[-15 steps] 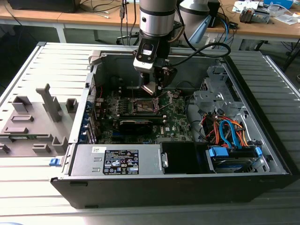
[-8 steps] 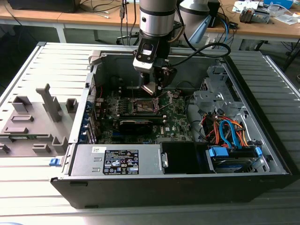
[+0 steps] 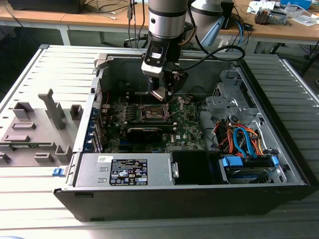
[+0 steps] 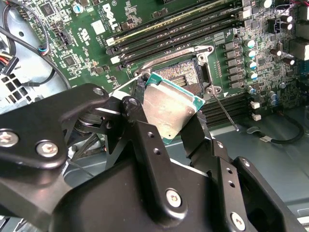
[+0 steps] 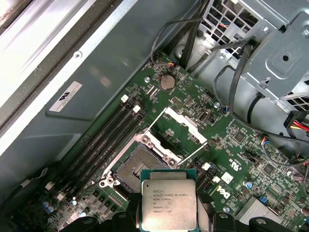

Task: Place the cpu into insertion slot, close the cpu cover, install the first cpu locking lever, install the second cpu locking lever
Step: 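Close the cpu cover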

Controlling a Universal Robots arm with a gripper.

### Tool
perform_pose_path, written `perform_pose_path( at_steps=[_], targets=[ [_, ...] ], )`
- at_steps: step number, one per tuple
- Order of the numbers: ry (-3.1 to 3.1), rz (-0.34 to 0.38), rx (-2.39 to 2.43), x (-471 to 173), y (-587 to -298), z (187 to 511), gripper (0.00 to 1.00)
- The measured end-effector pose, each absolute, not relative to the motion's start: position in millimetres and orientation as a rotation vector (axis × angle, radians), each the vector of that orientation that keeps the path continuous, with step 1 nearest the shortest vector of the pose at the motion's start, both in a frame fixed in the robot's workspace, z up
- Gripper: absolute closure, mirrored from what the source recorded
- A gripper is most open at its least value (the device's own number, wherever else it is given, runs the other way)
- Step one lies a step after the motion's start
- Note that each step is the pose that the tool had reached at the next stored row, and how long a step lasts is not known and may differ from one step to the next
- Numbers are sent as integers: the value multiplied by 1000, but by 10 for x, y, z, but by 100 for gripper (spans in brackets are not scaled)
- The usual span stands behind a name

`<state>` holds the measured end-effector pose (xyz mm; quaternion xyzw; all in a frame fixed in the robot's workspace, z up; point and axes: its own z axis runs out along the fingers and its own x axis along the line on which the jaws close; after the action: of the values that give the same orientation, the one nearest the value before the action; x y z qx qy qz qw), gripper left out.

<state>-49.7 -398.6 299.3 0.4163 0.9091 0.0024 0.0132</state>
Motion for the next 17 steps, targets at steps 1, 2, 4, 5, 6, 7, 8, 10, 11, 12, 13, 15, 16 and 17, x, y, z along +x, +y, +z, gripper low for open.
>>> perform_pose_path(
  at_steps=[1,2,4,5,6,7,8,10,11,12,13,15,16,17],
  targets=[
    [2832,7,1298,-497,-3986,2993,45],
    [2832,7,1298,-497,-3986,2993,45],
    [2832,7,1299,-497,-3986,2993,45],
    [2831,7,1300,-497,-3986,2993,45],
    [2830,7,1303,-497,-3986,2993,45],
    [2828,7,1306,-497,-3986,2993,45],
    [2825,7,1312,-497,-3986,2993,45],
    [2819,7,1325,-497,-3986,2991,45],
    [2816,7,1331,-497,-3986,2991,45],
    [2814,7,1336,-497,-3986,2990,45],
    [2810,7,1344,-497,-3986,2989,45],
    [2806,6,1352,-497,-3986,2987,45],
    [2805,6,1354,-497,-3986,2986,45],
    [2805,5,1355,-497,-3986,2986,45]
  ],
)
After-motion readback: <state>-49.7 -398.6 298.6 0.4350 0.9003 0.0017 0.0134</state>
